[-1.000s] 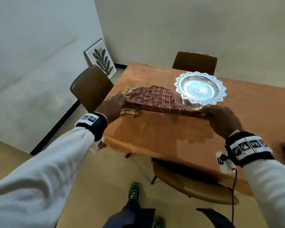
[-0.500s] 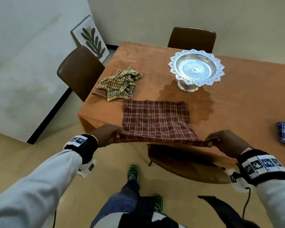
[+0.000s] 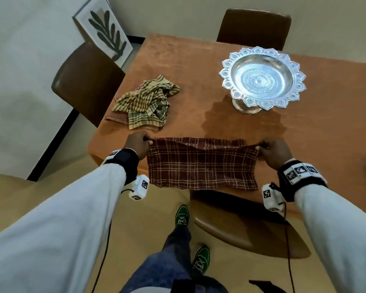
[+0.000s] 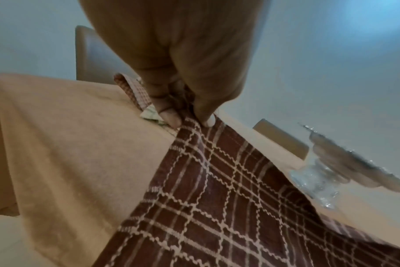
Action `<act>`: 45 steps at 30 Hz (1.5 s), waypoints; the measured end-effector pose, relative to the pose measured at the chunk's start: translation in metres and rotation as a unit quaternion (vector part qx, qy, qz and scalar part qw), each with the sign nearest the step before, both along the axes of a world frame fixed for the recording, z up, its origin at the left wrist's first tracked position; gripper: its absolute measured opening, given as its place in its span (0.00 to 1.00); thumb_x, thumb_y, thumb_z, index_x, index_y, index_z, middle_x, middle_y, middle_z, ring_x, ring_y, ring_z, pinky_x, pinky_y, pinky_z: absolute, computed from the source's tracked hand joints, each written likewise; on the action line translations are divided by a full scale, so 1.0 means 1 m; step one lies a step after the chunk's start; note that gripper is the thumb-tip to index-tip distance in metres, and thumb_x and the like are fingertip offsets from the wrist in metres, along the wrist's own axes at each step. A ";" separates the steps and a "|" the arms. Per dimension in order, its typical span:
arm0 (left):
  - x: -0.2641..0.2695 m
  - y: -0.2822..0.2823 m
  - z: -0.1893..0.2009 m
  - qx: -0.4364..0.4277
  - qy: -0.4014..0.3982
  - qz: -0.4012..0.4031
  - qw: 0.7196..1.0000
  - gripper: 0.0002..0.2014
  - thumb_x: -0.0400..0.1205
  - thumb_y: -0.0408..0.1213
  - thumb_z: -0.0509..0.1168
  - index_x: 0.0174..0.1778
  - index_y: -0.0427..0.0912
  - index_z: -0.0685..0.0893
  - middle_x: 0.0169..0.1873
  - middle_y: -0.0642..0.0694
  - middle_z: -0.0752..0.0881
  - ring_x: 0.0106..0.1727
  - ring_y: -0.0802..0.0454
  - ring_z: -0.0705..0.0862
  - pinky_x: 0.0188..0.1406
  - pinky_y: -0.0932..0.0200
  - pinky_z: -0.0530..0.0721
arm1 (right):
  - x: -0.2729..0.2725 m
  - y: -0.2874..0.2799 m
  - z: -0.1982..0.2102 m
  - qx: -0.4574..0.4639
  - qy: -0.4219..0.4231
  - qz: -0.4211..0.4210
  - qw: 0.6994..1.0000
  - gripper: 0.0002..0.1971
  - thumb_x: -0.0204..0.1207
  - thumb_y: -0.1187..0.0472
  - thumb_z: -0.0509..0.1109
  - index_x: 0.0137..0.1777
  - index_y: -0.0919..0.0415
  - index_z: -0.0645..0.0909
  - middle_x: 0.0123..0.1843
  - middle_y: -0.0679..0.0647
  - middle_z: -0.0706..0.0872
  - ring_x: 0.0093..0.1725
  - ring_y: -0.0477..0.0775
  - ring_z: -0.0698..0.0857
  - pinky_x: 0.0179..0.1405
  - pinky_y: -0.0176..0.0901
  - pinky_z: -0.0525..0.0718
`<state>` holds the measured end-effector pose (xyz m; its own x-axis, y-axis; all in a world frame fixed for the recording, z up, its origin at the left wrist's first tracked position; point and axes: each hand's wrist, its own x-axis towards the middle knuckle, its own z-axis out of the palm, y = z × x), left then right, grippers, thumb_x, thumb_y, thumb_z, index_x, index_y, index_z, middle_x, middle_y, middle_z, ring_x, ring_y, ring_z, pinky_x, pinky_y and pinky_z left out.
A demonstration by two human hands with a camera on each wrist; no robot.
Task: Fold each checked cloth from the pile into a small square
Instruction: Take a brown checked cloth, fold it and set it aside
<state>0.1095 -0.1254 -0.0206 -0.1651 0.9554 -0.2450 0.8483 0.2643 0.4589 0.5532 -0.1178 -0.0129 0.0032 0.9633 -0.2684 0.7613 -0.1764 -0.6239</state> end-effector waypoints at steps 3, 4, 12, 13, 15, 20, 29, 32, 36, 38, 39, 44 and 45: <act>0.000 0.030 -0.031 -0.013 -0.001 0.016 1.000 0.05 0.83 0.35 0.67 0.41 0.41 0.85 0.45 0.38 0.88 0.48 0.38 0.84 0.45 0.53 0.79 | -0.009 0.026 -0.029 -0.005 -0.034 -0.011 0.999 0.04 0.79 0.68 0.71 0.48 0.68 0.87 0.44 0.66 0.89 0.45 0.64 0.87 0.44 0.43 0.73; 0.000 0.036 -0.038 -0.017 -0.001 0.015 1.000 0.05 0.83 0.36 0.68 0.42 0.42 0.86 0.45 0.38 0.89 0.48 0.38 0.84 0.46 0.52 0.80 | -0.009 0.032 -0.037 -0.011 -0.043 -0.015 0.999 0.06 0.79 0.67 0.70 0.50 0.69 0.87 0.46 0.66 0.89 0.48 0.65 0.86 0.45 0.42 0.72; -0.014 0.056 -0.077 -0.006 0.003 -0.063 0.998 0.02 0.79 0.37 0.71 0.46 0.44 0.87 0.50 0.42 0.86 0.50 0.40 0.85 0.50 0.48 0.84 | -0.013 0.059 -0.071 -0.016 -0.065 -0.021 0.998 0.07 0.78 0.66 0.71 0.53 0.65 0.87 0.51 0.63 0.88 0.49 0.64 0.85 0.45 0.45 0.77; -0.015 0.052 -0.078 -0.008 0.004 -0.084 0.996 0.05 0.79 0.37 0.72 0.49 0.45 0.87 0.52 0.42 0.84 0.51 0.40 0.84 0.52 0.49 0.83 | -0.015 0.058 -0.071 -0.011 -0.067 -0.007 0.998 0.09 0.77 0.66 0.71 0.55 0.65 0.86 0.54 0.63 0.87 0.52 0.65 0.85 0.48 0.45 0.77; -0.017 0.053 -0.082 -0.017 0.011 -0.111 0.994 0.13 0.78 0.37 0.73 0.58 0.44 0.85 0.57 0.41 0.83 0.56 0.40 0.83 0.57 0.50 0.81 | -0.016 0.061 -0.074 -0.006 -0.057 0.026 0.998 0.15 0.76 0.67 0.73 0.63 0.65 0.85 0.62 0.64 0.85 0.59 0.66 0.83 0.57 0.48 0.78; -0.017 0.063 -0.082 -0.072 0.032 -0.155 0.985 0.14 0.79 0.39 0.72 0.59 0.42 0.83 0.57 0.39 0.82 0.58 0.39 0.81 0.57 0.50 0.78 | -0.013 0.069 -0.076 -0.087 -0.082 0.118 0.986 0.14 0.76 0.61 0.76 0.61 0.59 0.86 0.59 0.58 0.86 0.55 0.59 0.84 0.53 0.44 0.78; -0.024 0.077 -0.057 -0.072 -0.108 -0.023 0.991 0.08 0.78 0.38 0.75 0.46 0.38 0.86 0.47 0.42 0.88 0.47 0.47 0.86 0.44 0.55 0.85 | 0.014 0.081 -0.057 -0.117 0.086 -0.051 0.988 0.10 0.71 0.60 0.81 0.43 0.67 0.85 0.37 0.64 0.86 0.37 0.61 0.84 0.42 0.61 0.88; -0.007 0.080 -0.054 -0.058 -0.153 0.033 0.986 0.07 0.78 0.35 0.75 0.45 0.36 0.85 0.41 0.38 0.87 0.35 0.47 0.86 0.29 0.58 0.85 | 0.021 0.088 -0.072 -0.089 0.026 -0.072 0.993 0.09 0.68 0.47 0.78 0.39 0.52 0.87 0.38 0.54 0.90 0.41 0.64 0.89 0.45 0.61 0.89; 0.013 0.094 -0.061 -0.019 -0.066 0.043 0.997 0.11 0.77 0.41 0.76 0.48 0.38 0.87 0.47 0.41 0.88 0.49 0.44 0.85 0.47 0.57 0.78 | 0.009 0.091 -0.068 -0.038 -0.057 -0.078 0.995 0.06 0.79 0.65 0.71 0.53 0.61 0.88 0.48 0.58 0.89 0.47 0.58 0.85 0.45 0.39 0.74; 0.023 0.097 -0.063 0.002 -0.060 0.068 0.996 0.12 0.78 0.41 0.75 0.52 0.38 0.86 0.50 0.41 0.88 0.52 0.43 0.85 0.50 0.57 0.78 | 0.001 0.092 -0.071 -0.011 -0.039 -0.122 0.992 0.13 0.79 0.68 0.68 0.62 0.65 0.84 0.54 0.63 0.89 0.53 0.64 0.87 0.48 0.40 0.76; 0.027 0.097 -0.065 0.012 -0.054 0.072 0.996 0.13 0.78 0.41 0.74 0.53 0.38 0.85 0.51 0.41 0.88 0.53 0.42 0.85 0.51 0.55 0.79 | -0.003 0.091 -0.071 -0.004 -0.033 -0.145 0.989 0.16 0.79 0.68 0.67 0.67 0.65 0.81 0.57 0.65 0.88 0.56 0.66 0.86 0.51 0.41 0.77; 0.033 0.082 -0.067 0.085 0.039 0.067 0.993 0.16 0.79 0.47 0.70 0.56 0.40 0.80 0.57 0.40 0.81 0.60 0.39 0.79 0.58 0.46 0.78 | -0.040 0.051 -0.058 0.012 -0.237 -0.029 0.971 0.32 0.78 0.57 0.66 0.81 0.62 0.62 0.79 0.68 0.69 0.75 0.73 0.70 0.70 0.66 0.76; 0.040 0.073 -0.063 0.103 0.069 0.051 0.991 0.17 0.81 0.47 0.67 0.58 0.39 0.78 0.59 0.38 0.79 0.62 0.38 0.76 0.60 0.45 0.75 | -0.052 0.037 -0.055 0.011 -0.230 0.025 0.973 0.34 0.79 0.54 0.66 0.82 0.61 0.59 0.83 0.65 0.63 0.80 0.71 0.64 0.74 0.69 0.71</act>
<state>0.1497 -0.0527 -0.0831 -0.2821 0.9593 -0.0150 0.8802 0.2651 0.3937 0.5009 -0.0813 -0.0677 0.0700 0.9708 -0.2294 0.9681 -0.1216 -0.2192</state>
